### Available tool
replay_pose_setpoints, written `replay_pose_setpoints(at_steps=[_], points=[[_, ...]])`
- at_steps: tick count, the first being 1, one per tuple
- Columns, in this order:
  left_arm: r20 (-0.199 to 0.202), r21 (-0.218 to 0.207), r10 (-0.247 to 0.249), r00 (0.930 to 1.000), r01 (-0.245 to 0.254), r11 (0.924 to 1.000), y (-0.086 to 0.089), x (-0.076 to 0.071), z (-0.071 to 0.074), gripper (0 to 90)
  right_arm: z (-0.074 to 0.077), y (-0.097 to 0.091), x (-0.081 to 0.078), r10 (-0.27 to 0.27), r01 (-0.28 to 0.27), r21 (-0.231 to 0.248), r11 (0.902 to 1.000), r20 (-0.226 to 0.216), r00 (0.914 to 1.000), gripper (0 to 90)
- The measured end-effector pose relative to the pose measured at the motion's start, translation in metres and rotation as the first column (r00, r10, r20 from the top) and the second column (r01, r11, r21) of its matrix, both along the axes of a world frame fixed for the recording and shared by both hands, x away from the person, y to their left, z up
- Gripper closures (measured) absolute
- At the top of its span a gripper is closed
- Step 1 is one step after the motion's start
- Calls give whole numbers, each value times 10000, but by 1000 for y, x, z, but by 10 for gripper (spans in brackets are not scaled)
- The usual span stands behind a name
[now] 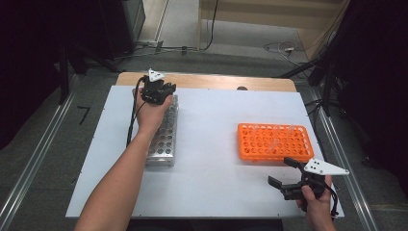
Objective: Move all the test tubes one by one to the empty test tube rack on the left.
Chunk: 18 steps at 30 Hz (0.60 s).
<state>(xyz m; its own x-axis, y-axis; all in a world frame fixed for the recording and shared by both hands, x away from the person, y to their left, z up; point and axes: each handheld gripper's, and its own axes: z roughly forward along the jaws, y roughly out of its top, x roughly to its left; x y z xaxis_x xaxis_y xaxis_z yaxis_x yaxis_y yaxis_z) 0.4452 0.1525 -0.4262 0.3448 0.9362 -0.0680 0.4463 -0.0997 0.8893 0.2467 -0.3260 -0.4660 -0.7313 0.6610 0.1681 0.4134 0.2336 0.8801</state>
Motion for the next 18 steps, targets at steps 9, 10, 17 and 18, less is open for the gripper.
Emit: replay_pose_setpoints(at_steps=[9,10,17,18], points=[[-589,-139,-128,9982,120,9998,2,1,-3,733,-1,1,0,-12,12,-37,10000,-24,10000,0],[-626,-168,-107,9980,97,9998,2,1,-3,697,-1,1,0,-15,14,-55,10000,-20,10000,0],[-485,-544,-132,9987,106,9985,2,-7,2,390,-1,2,1,-17,17,-87,10000,-11,10000,0],[-503,-601,-157,9986,127,9981,2,-8,3,332,-1,2,1,-30,30,-97,9999,-8,10000,0]])
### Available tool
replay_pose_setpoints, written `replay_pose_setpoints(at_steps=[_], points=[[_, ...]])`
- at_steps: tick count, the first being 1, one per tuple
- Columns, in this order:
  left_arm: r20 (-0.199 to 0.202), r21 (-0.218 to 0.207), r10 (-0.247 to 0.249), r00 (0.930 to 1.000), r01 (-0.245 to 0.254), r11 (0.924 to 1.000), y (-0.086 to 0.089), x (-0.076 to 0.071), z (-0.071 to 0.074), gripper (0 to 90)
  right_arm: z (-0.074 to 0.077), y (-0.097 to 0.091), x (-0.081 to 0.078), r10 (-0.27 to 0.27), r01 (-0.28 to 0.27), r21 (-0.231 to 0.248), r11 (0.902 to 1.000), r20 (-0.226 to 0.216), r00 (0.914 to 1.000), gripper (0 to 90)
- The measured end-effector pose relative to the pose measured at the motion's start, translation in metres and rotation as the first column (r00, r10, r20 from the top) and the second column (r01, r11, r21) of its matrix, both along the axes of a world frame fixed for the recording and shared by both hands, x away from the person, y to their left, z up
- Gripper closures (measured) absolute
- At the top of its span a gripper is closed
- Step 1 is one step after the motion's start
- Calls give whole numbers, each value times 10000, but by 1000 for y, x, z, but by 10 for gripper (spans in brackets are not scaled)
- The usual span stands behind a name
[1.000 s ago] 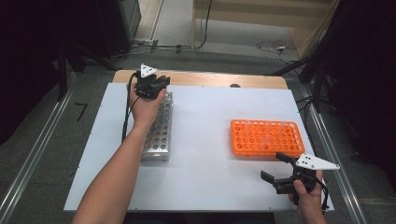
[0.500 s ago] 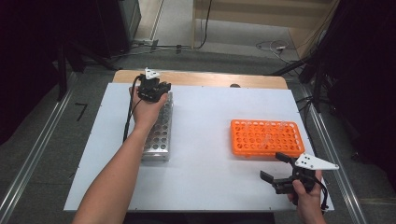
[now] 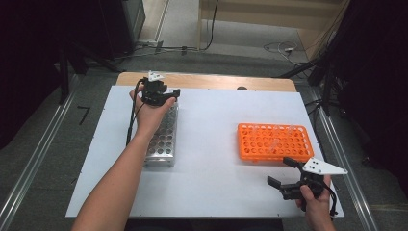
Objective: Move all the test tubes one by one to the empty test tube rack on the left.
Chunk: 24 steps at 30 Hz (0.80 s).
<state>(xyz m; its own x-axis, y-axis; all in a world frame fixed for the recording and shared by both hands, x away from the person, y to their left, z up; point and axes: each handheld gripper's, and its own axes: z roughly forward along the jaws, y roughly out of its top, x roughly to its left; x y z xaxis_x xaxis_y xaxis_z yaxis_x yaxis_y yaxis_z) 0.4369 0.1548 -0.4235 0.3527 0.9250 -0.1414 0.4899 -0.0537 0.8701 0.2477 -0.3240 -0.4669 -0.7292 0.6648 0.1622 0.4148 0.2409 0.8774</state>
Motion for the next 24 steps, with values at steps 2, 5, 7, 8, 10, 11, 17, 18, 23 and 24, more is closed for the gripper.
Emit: replay_pose_setpoints(at_steps=[2,5,7,8,10,11,17,18,23,24], points=[[25,-116,-3,10000,3,9999,1,-4,1,252,0,0,0,-16,16,-17,10000,8,10000,0],[86,-210,-118,9999,120,9997,3,-12,3,158,0,1,1,-16,16,-67,10000,22,10000,0],[116,-313,-198,9997,202,9993,5,-18,5,100,0,1,1,-12,13,-82,10000,20,10000,0],[161,-376,-316,9994,322,9988,6,-21,7,78,0,1,1,-15,16,-94,10000,37,10000,0],[222,-409,-481,9986,489,9980,6,-29,10,19,0,2,1,-22,23,-95,10000,46,10000,0],[282,-406,-562,9980,573,9975,7,-33,11,7,0,2,1,-14,14,-104,9999,61,10000,0],[568,-696,-853,9947,892,9936,10,-55,18,0,1,5,1,-10,11,-152,9999,84,10000,0],[571,-726,-900,9943,941,9929,11,-59,19,0,1,5,1,-13,14,-159,9999,96,10000,0],[817,-717,-1058,9910,1117,9911,10,-78,22,0,2,6,1,-28,30,-194,9998,123,9999,0],[867,-653,-1121,9899,1180,9909,9,-82,23,0,2,6,1,-28,31,-202,9998,131,9999,0]])
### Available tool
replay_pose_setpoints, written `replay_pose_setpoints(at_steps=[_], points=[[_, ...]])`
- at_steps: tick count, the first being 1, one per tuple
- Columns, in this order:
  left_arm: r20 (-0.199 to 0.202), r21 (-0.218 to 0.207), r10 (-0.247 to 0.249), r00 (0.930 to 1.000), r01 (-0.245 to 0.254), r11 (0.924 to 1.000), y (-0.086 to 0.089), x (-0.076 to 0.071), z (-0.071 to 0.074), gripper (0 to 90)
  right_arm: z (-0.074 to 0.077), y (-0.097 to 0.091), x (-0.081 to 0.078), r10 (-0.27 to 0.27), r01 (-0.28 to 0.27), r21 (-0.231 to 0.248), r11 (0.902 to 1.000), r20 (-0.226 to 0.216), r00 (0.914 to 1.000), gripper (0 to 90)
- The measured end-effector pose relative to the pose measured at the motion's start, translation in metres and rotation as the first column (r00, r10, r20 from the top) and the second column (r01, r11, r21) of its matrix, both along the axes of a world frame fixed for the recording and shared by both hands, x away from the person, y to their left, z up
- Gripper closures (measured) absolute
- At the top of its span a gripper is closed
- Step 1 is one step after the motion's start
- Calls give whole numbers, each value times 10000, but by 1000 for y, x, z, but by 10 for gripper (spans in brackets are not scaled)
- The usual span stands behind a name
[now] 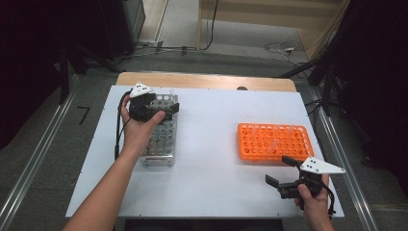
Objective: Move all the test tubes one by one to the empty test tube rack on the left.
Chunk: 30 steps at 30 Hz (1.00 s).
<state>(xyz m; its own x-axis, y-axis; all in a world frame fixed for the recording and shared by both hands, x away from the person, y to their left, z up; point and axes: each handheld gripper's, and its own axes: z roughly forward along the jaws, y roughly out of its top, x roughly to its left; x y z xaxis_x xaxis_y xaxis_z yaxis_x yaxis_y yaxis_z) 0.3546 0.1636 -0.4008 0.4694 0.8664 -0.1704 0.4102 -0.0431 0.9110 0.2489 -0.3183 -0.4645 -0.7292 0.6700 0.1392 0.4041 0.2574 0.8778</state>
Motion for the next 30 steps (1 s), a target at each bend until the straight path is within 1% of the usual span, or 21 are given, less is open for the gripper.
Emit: replay_pose_setpoints(at_steps=[3,5,7,11,14,17,23,25,30], points=[[174,15,-149,9997,149,9999,-3,-13,1,0,0,0,0,-5,5,16,10000,24,10000,0],[288,123,-225,9993,221,9997,-6,-21,1,0,1,0,0,-10,10,27,10000,6,10000,0],[362,116,-335,9988,331,9994,-8,-29,1,0,1,0,0,-6,6,24,10000,45,10000,0],[574,270,-436,9974,422,9987,-15,-46,0,0,2,-1,0,-32,31,48,10000,56,10000,0],[684,298,-533,9962,514,9982,-17,-57,-1,0,2,-1,0,-47,47,48,10000,95,9999,0],[804,176,-590,9950,577,9982,-19,-69,-1,0,2,-1,-1,-64,64,31,10000,83,9999,0],[836,126,-690,9941,682,9976,-20,-91,-5,0,4,-4,1,-197,196,83,9998,99,9998,0],[784,-13,-758,9940,762,9971,-21,-99,-8,0,5,-4,2,-228,227,76,9997,153,9996,0],[796,-51,-825,9934,831,9965,-24,-115,-17,0,8,-8,4,-364,361,142,9992,263,9990,0]])
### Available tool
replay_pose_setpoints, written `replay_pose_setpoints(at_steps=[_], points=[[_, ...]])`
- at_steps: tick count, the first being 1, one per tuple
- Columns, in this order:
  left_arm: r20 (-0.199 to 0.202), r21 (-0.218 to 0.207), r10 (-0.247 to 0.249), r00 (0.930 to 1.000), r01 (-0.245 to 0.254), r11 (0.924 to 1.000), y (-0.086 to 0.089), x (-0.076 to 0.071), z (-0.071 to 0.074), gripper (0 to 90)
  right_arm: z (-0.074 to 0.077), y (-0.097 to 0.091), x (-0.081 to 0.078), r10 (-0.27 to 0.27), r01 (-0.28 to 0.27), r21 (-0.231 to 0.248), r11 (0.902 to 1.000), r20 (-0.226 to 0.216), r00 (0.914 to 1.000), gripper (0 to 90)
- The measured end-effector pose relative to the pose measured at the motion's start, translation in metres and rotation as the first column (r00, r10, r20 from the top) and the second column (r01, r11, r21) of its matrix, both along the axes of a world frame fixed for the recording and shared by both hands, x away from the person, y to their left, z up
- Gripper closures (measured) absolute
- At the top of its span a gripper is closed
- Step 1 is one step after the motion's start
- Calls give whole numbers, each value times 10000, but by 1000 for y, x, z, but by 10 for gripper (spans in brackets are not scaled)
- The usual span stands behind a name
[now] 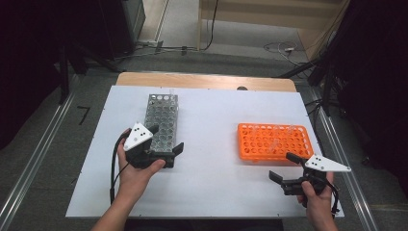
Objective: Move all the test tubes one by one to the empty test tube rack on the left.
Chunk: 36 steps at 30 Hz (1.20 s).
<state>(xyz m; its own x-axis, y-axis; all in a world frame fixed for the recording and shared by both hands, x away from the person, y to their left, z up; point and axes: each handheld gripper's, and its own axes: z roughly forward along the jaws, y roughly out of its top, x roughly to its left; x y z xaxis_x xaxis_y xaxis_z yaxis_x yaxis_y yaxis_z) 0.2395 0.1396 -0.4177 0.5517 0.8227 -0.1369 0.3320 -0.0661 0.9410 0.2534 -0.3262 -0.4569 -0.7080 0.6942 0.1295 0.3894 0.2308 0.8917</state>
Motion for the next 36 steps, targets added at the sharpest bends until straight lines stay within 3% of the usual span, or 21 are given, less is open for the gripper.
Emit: replay_pose_setpoints(at_steps=[11,16,24,30,36], points=[[12,-362,95,10000,-94,9993,8,-27,-14,0,3,-7,5,-303,303,10,9995,81,9995,0],[101,-399,-3,9999,7,9992,14,-39,-20,0,3,-11,8,-444,443,31,9990,100,9990,0],[-99,-293,2,10000,-5,9996,19,-50,-29,0,9,-17,15,-807,807,7,9967,82,9967,15],[-82,-324,75,9999,-78,9994,22,-49,-29,0,12,-22,22,-1304,1304,-25,9915,-10,9915,70],[-138,-311,63,9999,-68,9995,21,-48,-29,0,9,-25,35,-2276,2270,-487,9727,-86,9737,201]])
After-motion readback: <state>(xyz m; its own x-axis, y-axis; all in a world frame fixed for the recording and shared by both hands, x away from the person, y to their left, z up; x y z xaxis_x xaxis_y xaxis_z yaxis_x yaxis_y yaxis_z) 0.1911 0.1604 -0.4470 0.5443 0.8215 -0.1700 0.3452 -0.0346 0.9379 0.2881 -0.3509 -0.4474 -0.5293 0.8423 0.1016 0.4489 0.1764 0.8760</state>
